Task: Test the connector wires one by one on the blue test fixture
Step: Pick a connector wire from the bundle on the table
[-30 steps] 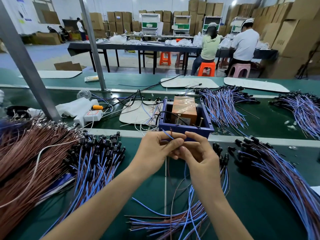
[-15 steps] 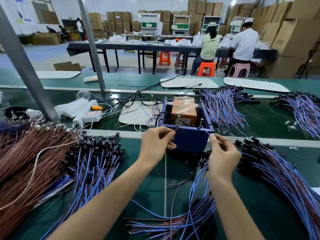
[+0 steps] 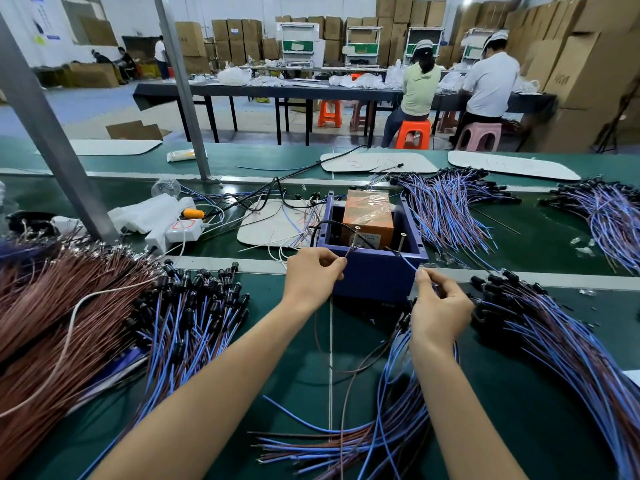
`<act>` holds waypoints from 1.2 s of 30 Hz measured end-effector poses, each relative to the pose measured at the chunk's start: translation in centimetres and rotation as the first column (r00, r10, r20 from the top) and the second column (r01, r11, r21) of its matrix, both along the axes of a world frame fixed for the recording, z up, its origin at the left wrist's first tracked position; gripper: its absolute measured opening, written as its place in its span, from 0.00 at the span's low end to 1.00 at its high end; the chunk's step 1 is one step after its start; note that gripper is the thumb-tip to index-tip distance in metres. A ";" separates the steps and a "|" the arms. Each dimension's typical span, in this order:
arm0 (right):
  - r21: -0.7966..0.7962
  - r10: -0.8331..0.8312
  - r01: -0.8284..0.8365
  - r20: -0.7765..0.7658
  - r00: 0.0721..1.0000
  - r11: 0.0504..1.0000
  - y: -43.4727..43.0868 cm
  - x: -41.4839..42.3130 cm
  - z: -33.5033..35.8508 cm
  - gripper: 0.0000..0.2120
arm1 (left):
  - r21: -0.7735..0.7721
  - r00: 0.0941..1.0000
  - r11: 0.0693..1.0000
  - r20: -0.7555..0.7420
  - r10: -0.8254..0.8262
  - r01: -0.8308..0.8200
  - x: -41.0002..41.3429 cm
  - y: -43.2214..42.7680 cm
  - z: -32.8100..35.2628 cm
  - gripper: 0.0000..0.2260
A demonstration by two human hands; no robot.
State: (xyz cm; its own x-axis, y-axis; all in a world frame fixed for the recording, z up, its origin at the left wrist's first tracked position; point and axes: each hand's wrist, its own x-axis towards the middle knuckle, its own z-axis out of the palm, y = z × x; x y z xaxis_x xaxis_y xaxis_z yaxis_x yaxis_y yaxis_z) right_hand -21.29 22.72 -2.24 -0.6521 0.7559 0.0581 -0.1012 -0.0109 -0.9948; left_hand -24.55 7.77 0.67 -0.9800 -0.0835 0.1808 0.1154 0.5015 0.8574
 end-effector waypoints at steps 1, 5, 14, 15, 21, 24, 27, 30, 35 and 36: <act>-0.006 -0.007 0.007 -0.002 1.000 1.000 0.0 0.0 0.0 0.06 | 0.002 1.000 1.000 0.002 0.002 -0.002 -0.1 0.0 0.0 0.08; -0.038 -0.033 0.032 -0.024 0.999 0.999 -0.2 0.0 0.0 0.10 | 0.024 1.000 1.000 0.000 -0.003 0.003 -0.2 0.0 0.0 0.08; -0.018 -0.001 0.001 0.008 1.000 1.000 -0.6 -0.4 -0.8 0.09 | 0.013 1.000 1.000 -0.006 -0.013 0.013 -0.5 0.2 0.1 0.10; -0.018 -0.001 0.001 0.012 1.000 1.000 -0.6 -0.4 -0.9 0.10 | 0.011 1.000 1.000 -0.007 -0.013 0.013 -0.5 0.2 0.1 0.10; -0.030 0.004 -0.004 0.013 1.000 1.000 -0.7 -0.4 -0.9 0.05 | 0.011 1.000 1.000 0.003 -0.016 0.016 -0.4 0.3 0.1 0.10; -0.043 0.010 -0.011 -0.036 0.999 0.999 -1.1 0.5 -0.4 0.06 | 0.129 0.995 0.989 0.053 -0.083 0.076 0.3 0.4 0.5 0.08; 0.033 0.228 -0.227 -0.073 0.971 0.973 -1.9 3.3 -0.2 0.08 | 0.294 0.946 0.918 0.106 -0.307 0.266 2.2 0.0 0.7 0.11; 0.169 0.594 -0.587 0.011 0.805 0.792 -2.7 7.1 -0.6 0.13 | 0.394 0.891 0.837 0.088 -0.446 0.380 3.6 -2.0 0.5 0.21; 0.463 0.801 -0.871 0.454 0.390 0.162 -2.5 9.3 -0.9 0.25 | 0.581 0.945 0.779 0.050 -0.323 0.236 4.2 -6.4 0.1 0.25; 0.489 0.775 -0.872 0.540 0.329 0.028 -2.7 9.2 -1.0 0.28 | 0.634 0.946 0.738 0.030 -0.322 0.231 4.3 -7.0 0.0 0.25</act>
State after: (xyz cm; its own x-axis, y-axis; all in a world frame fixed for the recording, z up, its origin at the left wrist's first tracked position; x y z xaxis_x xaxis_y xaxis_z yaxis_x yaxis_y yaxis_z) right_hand -12.08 19.98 -3.20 -0.8519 -0.5205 0.0574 -0.3858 0.5498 -0.7409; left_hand -20.28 0.78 0.67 -0.9875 0.1466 0.0579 0.0317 -0.1753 0.9840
